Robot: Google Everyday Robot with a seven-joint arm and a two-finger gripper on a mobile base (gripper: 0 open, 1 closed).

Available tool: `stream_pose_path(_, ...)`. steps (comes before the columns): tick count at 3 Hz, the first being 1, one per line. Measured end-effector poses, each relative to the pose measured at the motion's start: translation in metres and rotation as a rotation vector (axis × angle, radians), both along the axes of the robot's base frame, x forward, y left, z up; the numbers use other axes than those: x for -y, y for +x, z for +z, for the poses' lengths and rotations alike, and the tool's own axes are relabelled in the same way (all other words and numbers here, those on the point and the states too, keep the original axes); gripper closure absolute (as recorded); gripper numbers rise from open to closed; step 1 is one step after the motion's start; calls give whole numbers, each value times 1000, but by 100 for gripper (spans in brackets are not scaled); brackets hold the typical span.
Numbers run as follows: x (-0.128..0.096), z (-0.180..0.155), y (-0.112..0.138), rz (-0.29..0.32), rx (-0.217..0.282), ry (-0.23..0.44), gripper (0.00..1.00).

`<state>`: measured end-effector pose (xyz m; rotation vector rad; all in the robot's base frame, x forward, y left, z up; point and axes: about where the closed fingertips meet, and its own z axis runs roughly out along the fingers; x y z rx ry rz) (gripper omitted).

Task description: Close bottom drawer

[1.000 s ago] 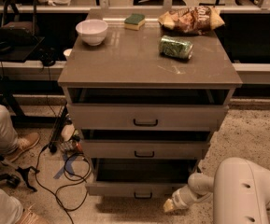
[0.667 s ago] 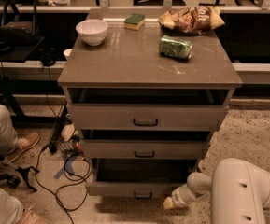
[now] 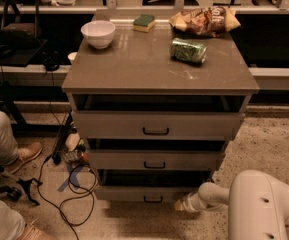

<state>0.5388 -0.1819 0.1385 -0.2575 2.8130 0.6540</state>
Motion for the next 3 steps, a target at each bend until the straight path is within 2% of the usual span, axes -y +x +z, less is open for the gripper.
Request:
stream_pose_path(1,-3,17,49,-55,124,12,100)
stream_pose_path(2,-10,30,80,-77,200,24,100)
stream_pose_path(3,-18,38,94,-77,237,30,100)
